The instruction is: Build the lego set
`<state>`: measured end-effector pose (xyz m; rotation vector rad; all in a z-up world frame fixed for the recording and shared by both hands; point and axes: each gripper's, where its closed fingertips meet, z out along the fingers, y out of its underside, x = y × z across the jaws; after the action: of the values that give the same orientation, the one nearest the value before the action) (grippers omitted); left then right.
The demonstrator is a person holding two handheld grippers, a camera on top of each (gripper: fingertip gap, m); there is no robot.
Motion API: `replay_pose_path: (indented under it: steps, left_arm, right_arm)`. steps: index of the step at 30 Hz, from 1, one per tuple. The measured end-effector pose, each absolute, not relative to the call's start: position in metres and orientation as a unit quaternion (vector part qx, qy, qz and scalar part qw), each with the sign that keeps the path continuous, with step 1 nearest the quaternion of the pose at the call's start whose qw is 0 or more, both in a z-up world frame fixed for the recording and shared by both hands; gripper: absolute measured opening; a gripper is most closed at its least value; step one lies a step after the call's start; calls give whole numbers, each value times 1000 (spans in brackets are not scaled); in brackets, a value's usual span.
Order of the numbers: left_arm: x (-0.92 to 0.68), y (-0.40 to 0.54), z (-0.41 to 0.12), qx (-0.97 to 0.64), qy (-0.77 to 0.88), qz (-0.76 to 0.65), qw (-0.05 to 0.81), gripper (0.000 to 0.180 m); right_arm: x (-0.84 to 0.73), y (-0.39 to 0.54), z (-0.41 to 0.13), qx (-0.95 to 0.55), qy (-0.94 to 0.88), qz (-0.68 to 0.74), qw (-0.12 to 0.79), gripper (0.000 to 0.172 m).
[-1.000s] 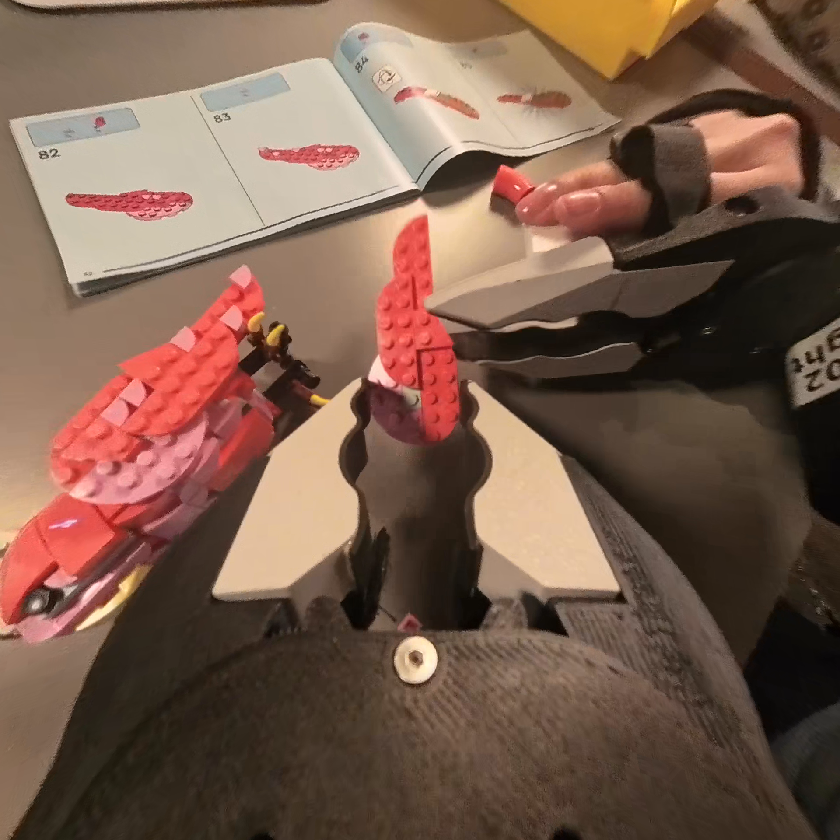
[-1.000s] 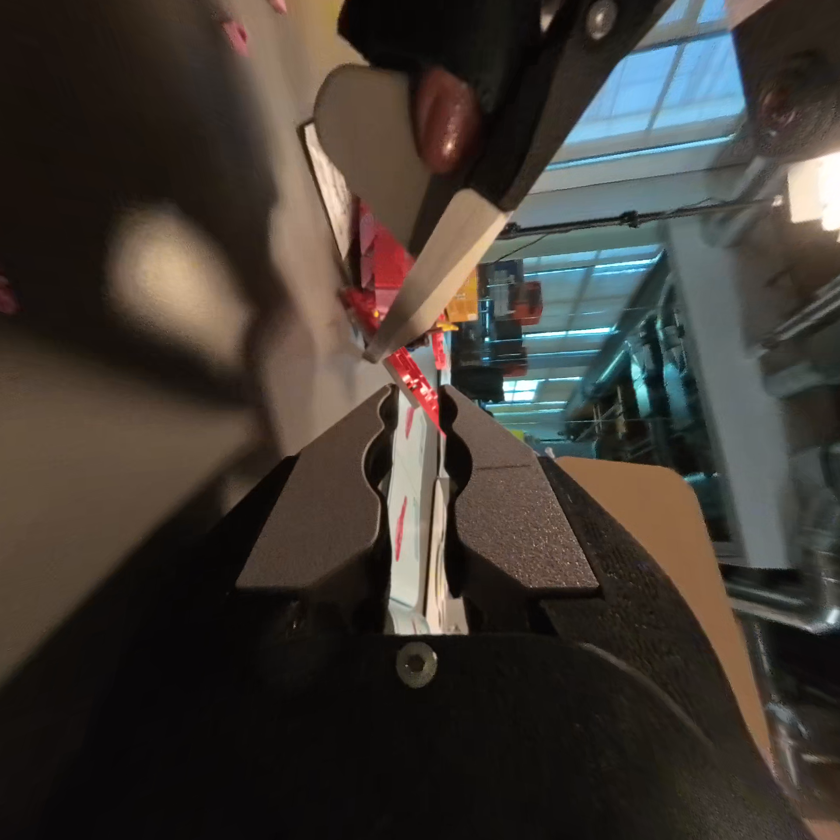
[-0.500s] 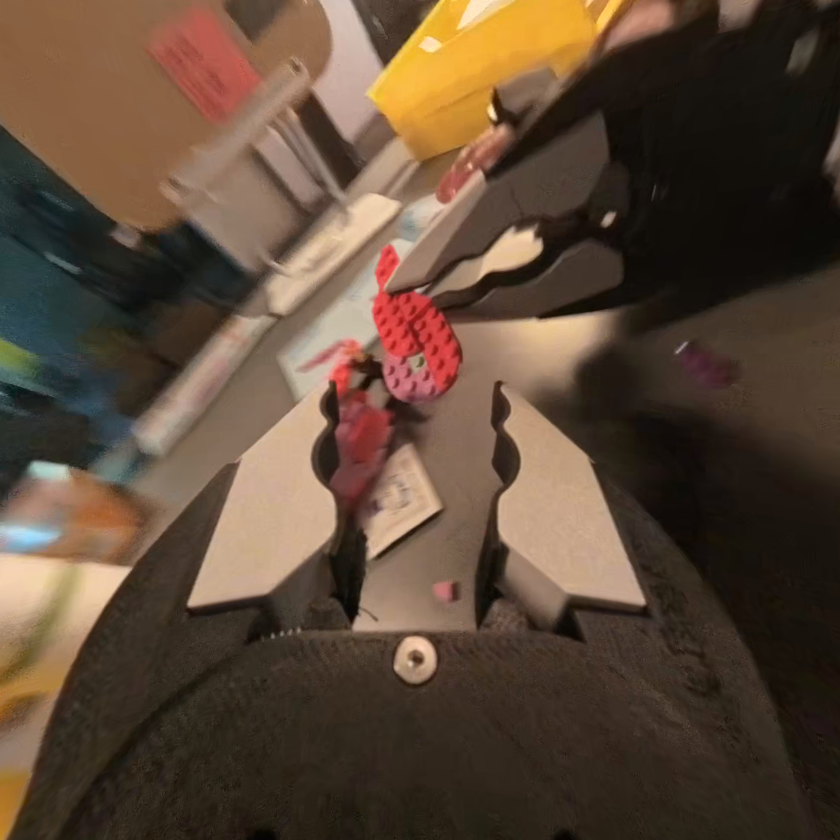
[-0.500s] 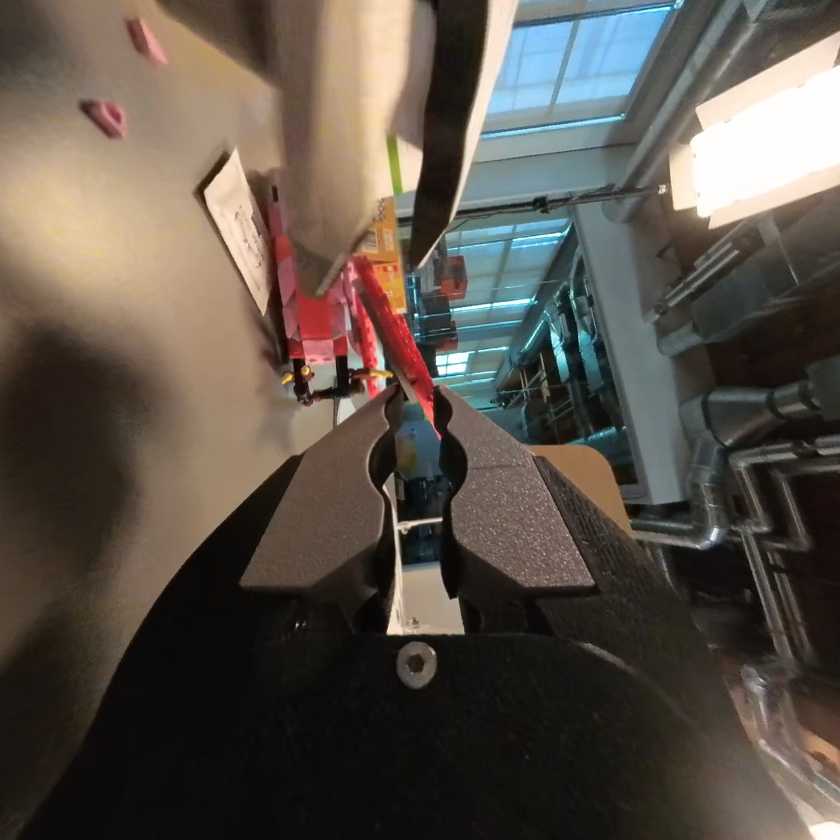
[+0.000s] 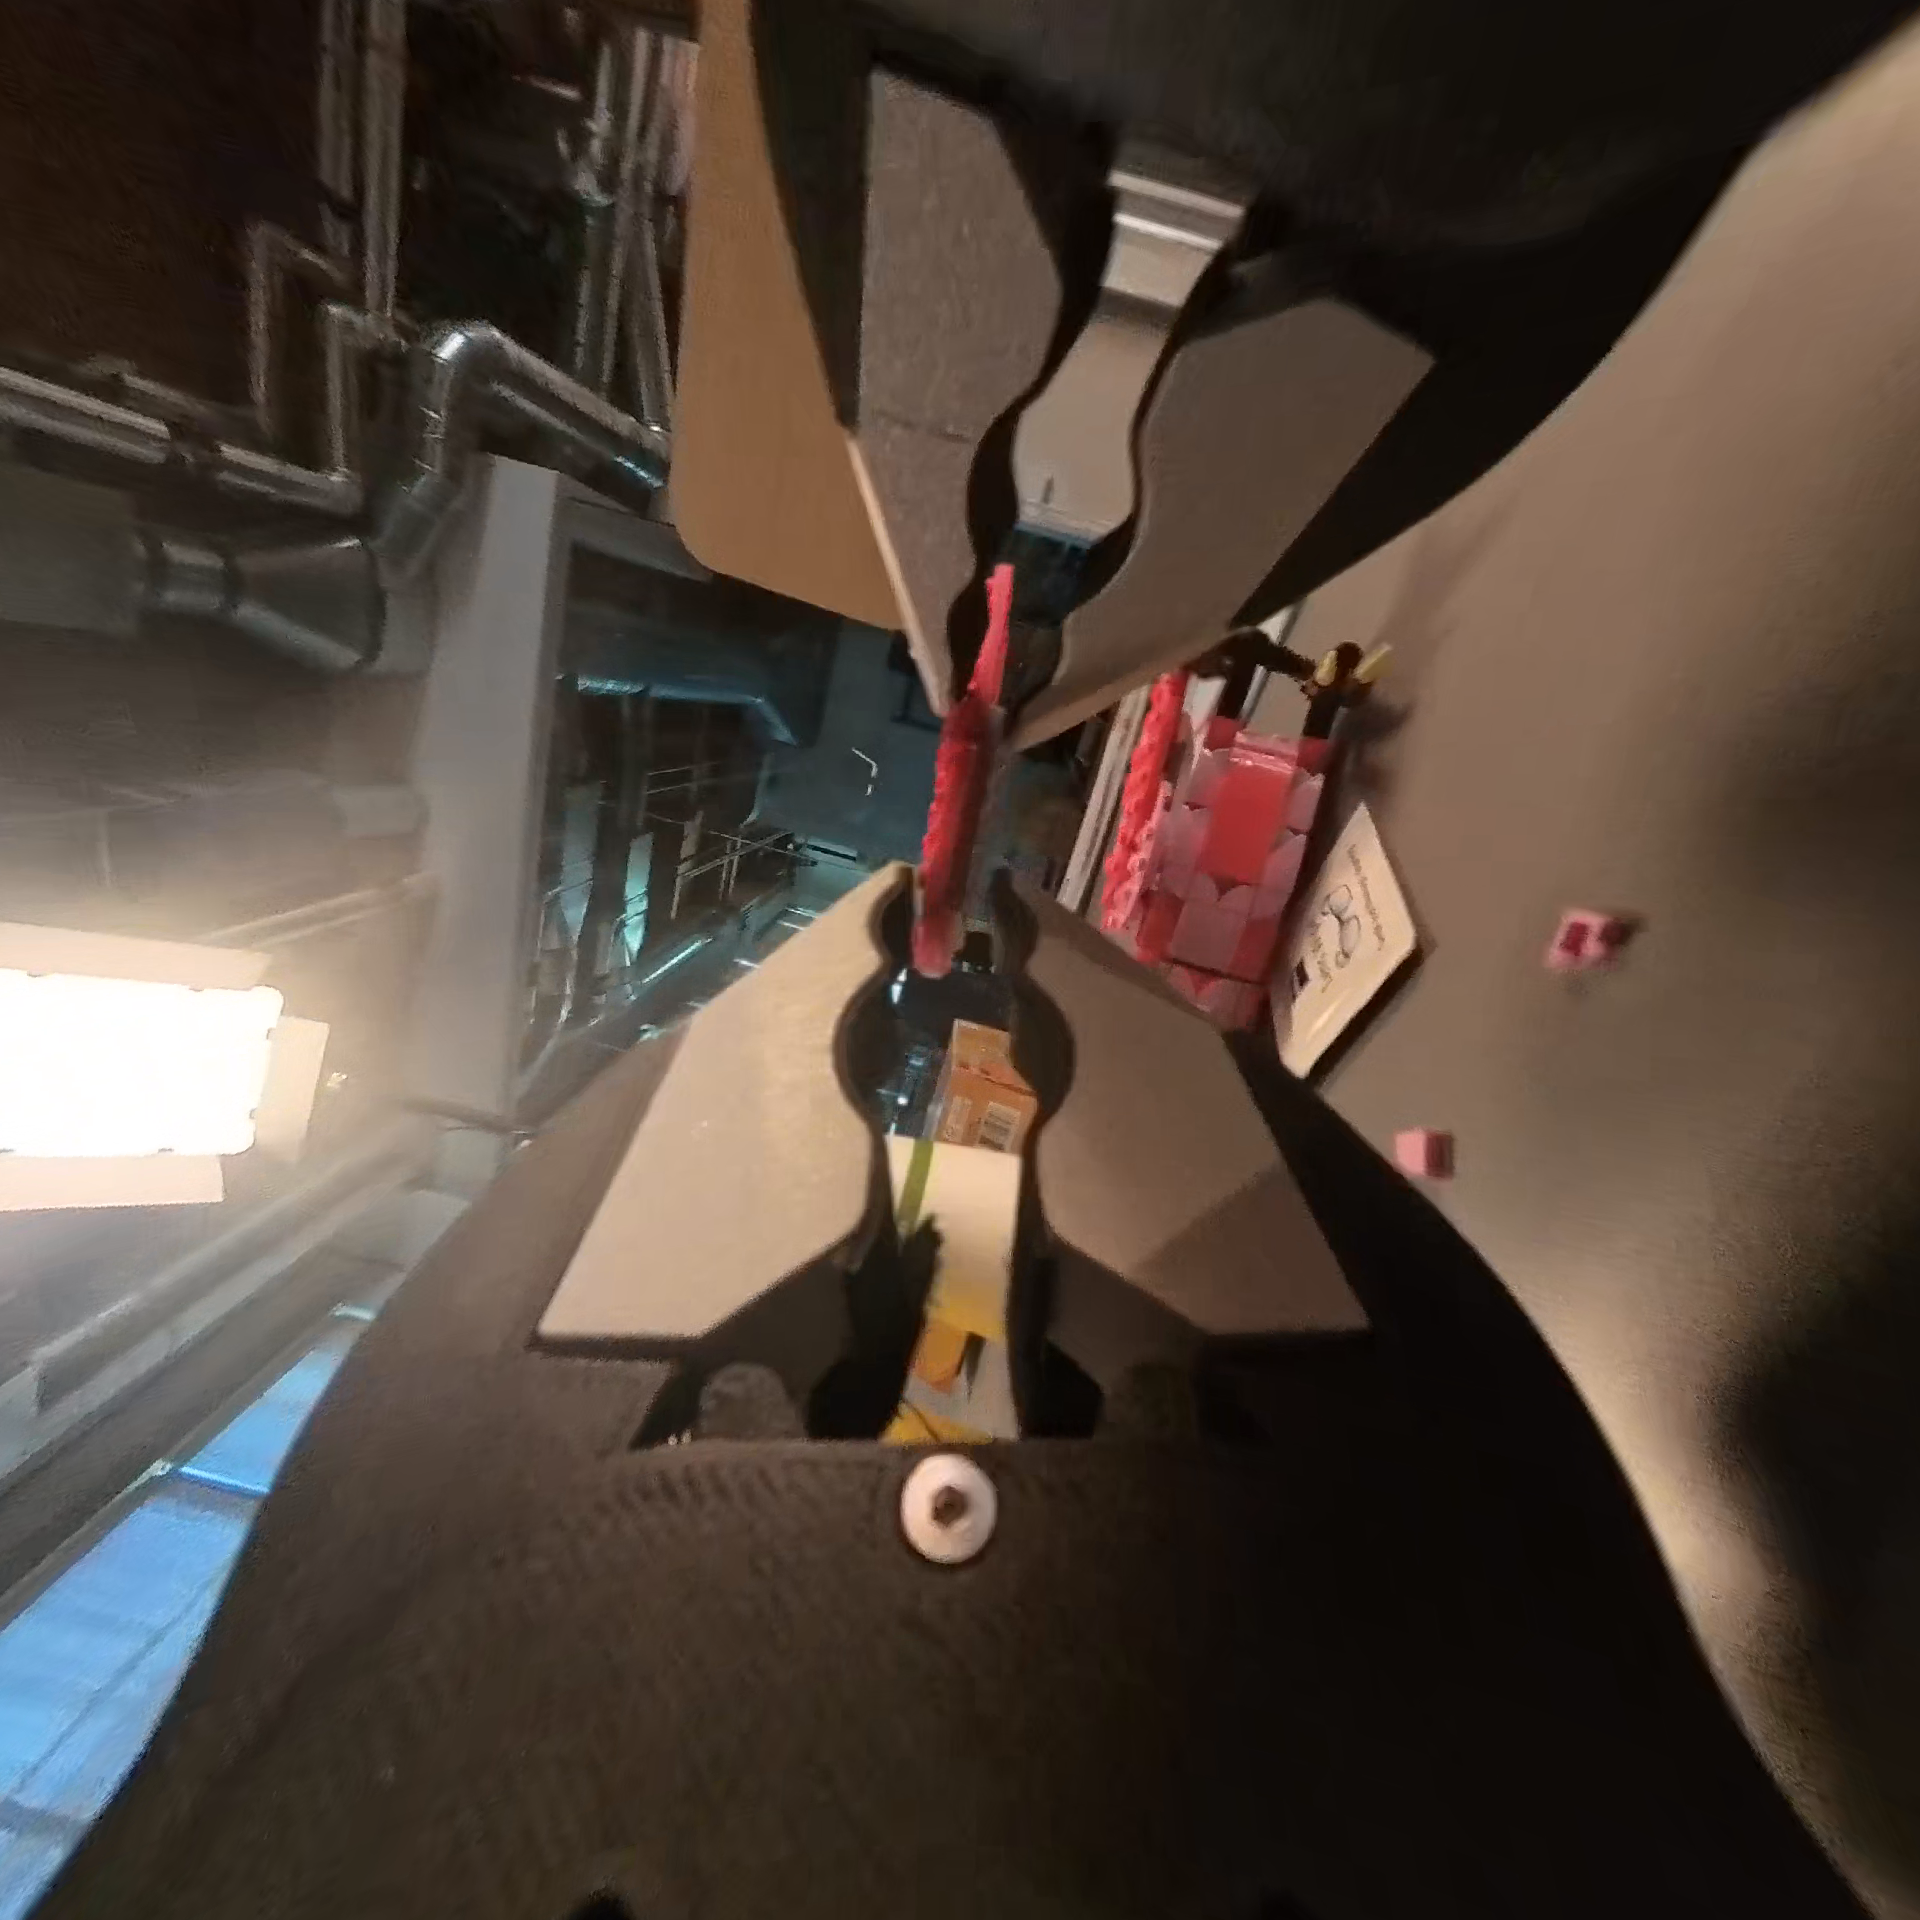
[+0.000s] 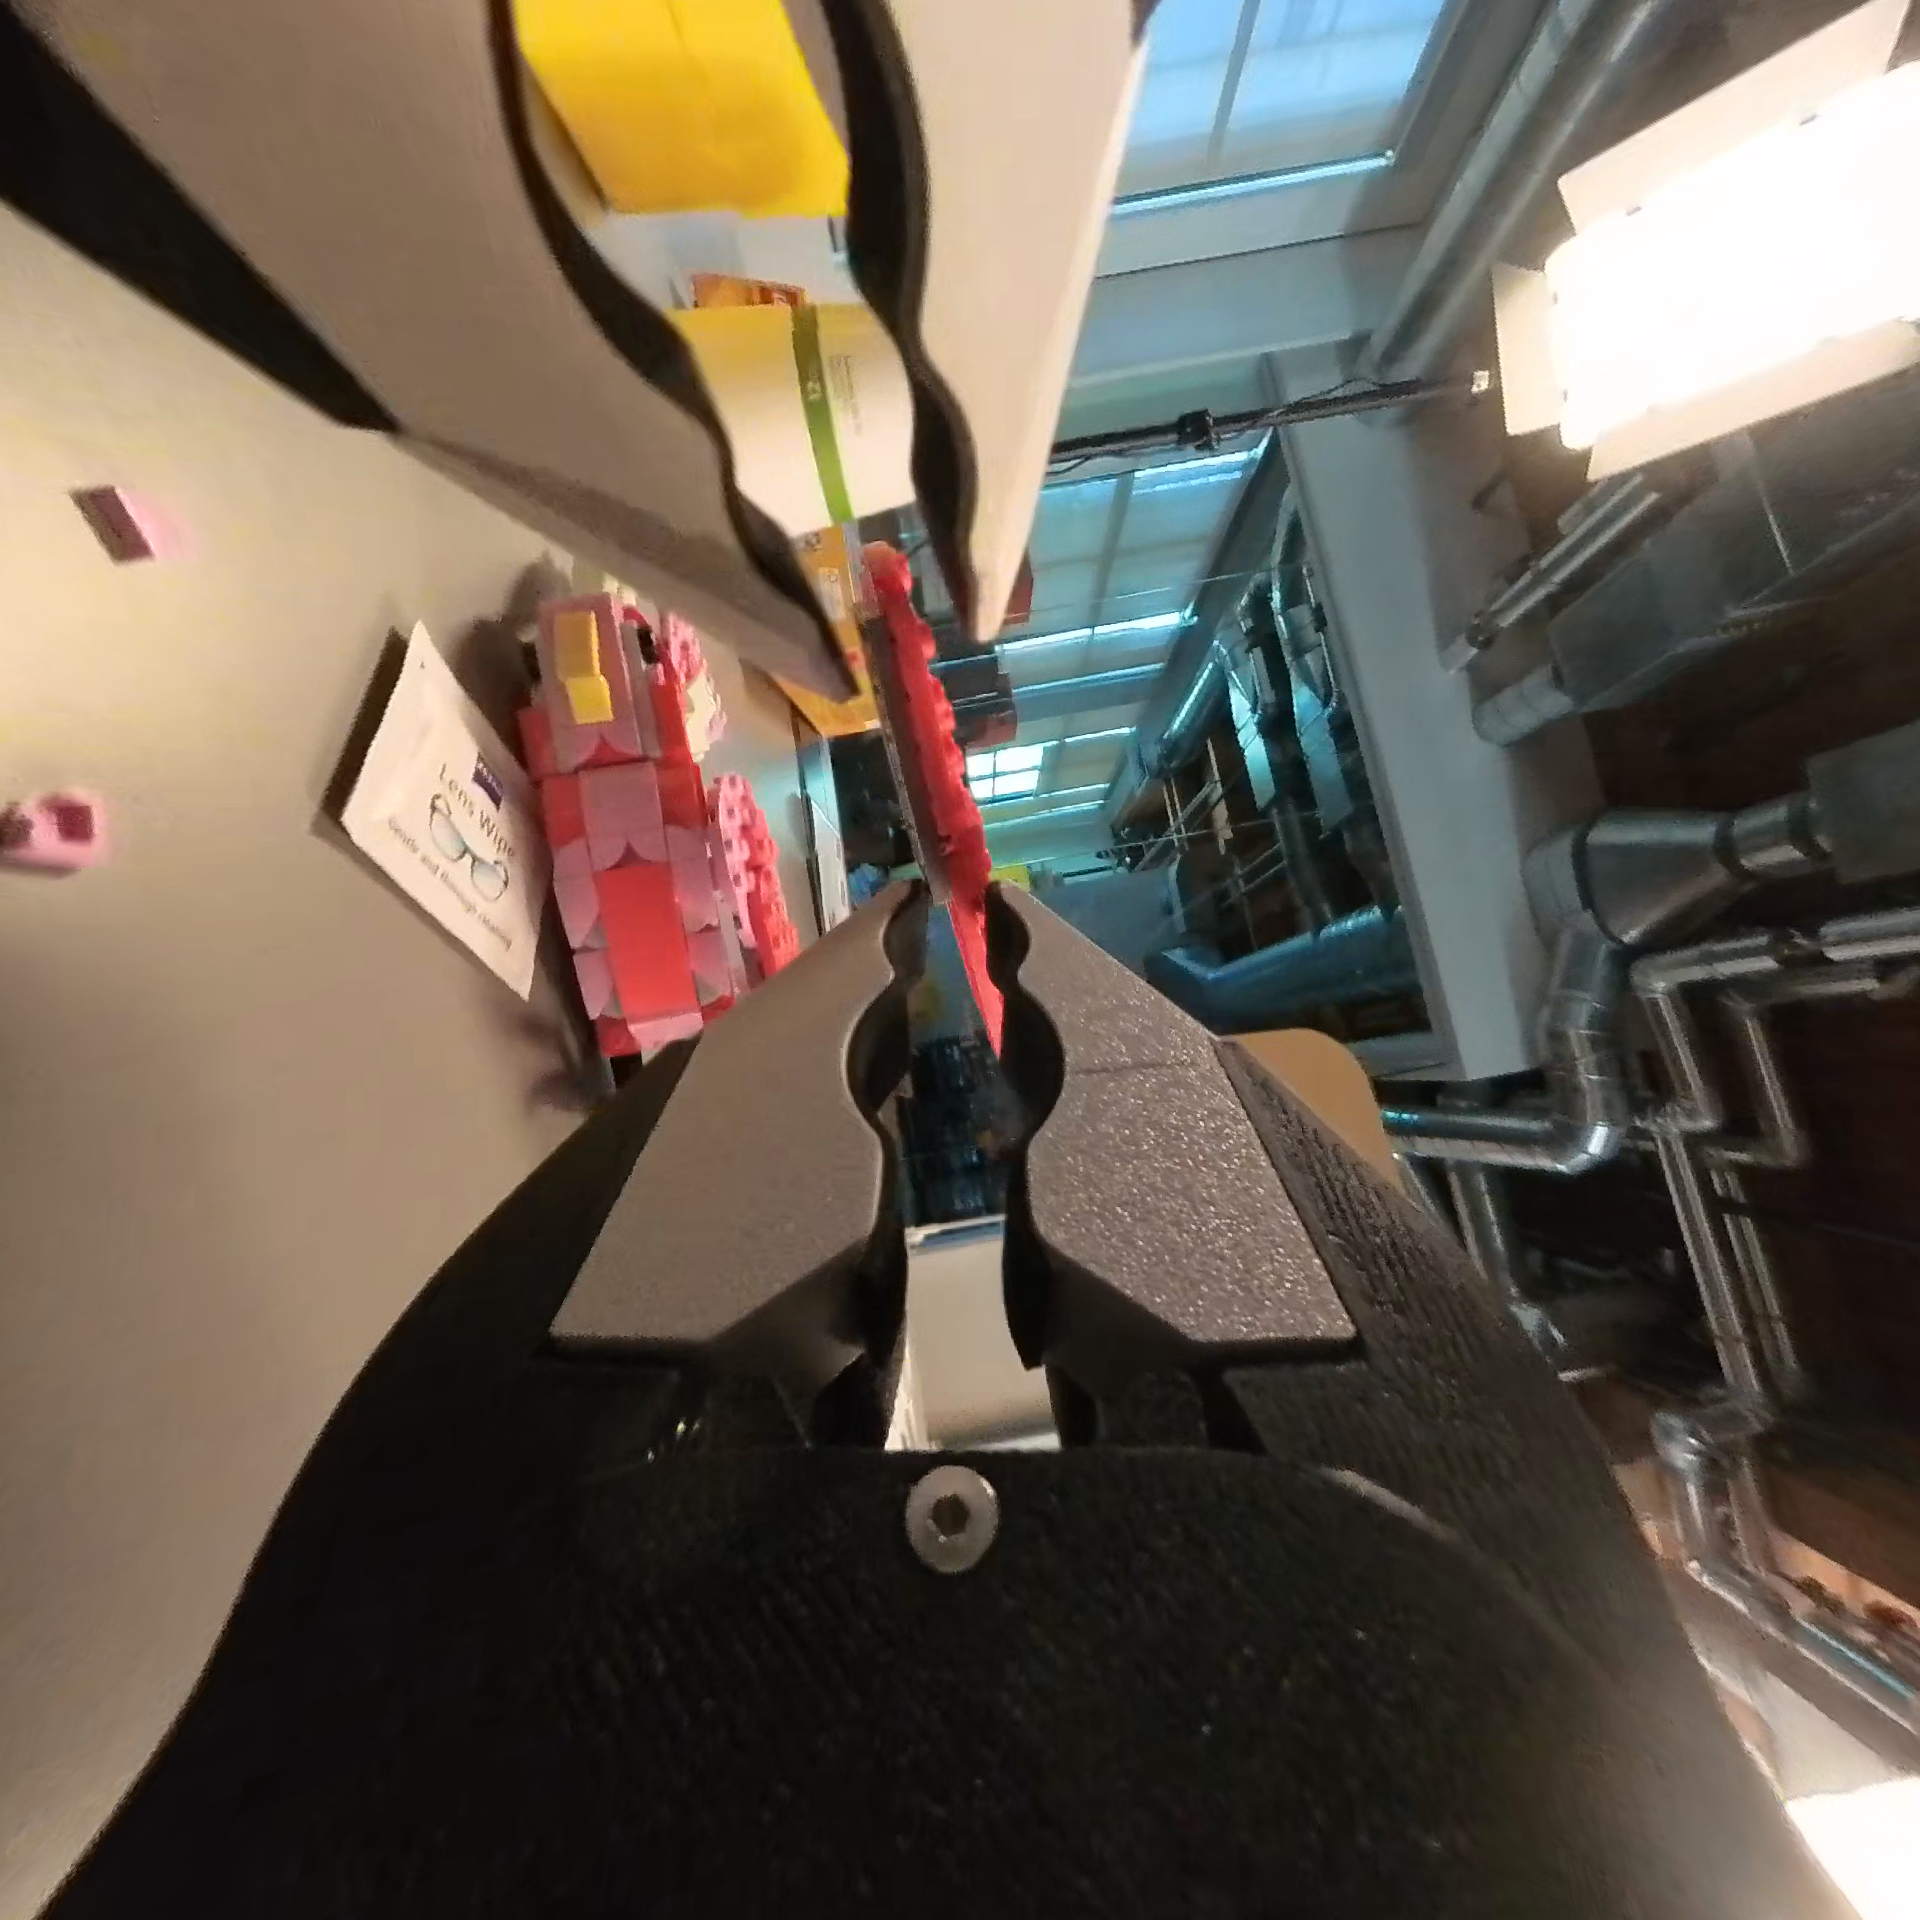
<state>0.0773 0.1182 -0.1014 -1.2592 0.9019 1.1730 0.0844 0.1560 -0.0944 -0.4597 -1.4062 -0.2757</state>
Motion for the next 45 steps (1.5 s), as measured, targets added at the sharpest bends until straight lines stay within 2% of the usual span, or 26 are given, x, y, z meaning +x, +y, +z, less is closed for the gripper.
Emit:
replay_pose_path:
  steps: [1, 4, 6, 8, 9, 13, 16, 19, 25, 45]
  left_arm:
    - [75, 117, -104, -541, 386, 497, 558, 7]
    - [55, 108, -104, -556, 366, 511, 544, 7]
    - [35, 97, -102, -563, 341, 525, 540, 7]
    - [18, 85, -103, -568, 324, 531, 540, 7]
    - [13, 79, -104, -567, 321, 532, 541, 7]
    - [5, 72, -106, -572, 315, 516, 554, 7]
    - [1, 74, -108, -585, 310, 510, 550, 7]
    - [2, 73, -108, -583, 312, 509, 551, 7]
    - [7, 74, -112, -577, 333, 512, 543, 7]
    - [11, 76, -115, -571, 352, 517, 532, 7]
  right_arm:
    - [82, 154, -95, -209, -641, -123, 729, 8]
    - [80, 148, -95, -220, -646, -78, 727, 11]
    - [91, 166, -87, -299, -624, -44, 720, 28]
    - [101, 180, -89, -373, -618, 25, 691, 32]
    - [102, 178, -96, -406, -628, 91, 658, 28]
    - [88, 120, -123, -492, -655, 380, 429, 22]
    - [76, 97, -142, -533, -663, 414, 325, 21]
    - [70, 85, -164, -557, -685, 380, 274, 19]
    - [67, 81, -186, -589, -683, 359, 241, 17]
    - [65, 81, -188, -579, -694, 346, 252, 13]
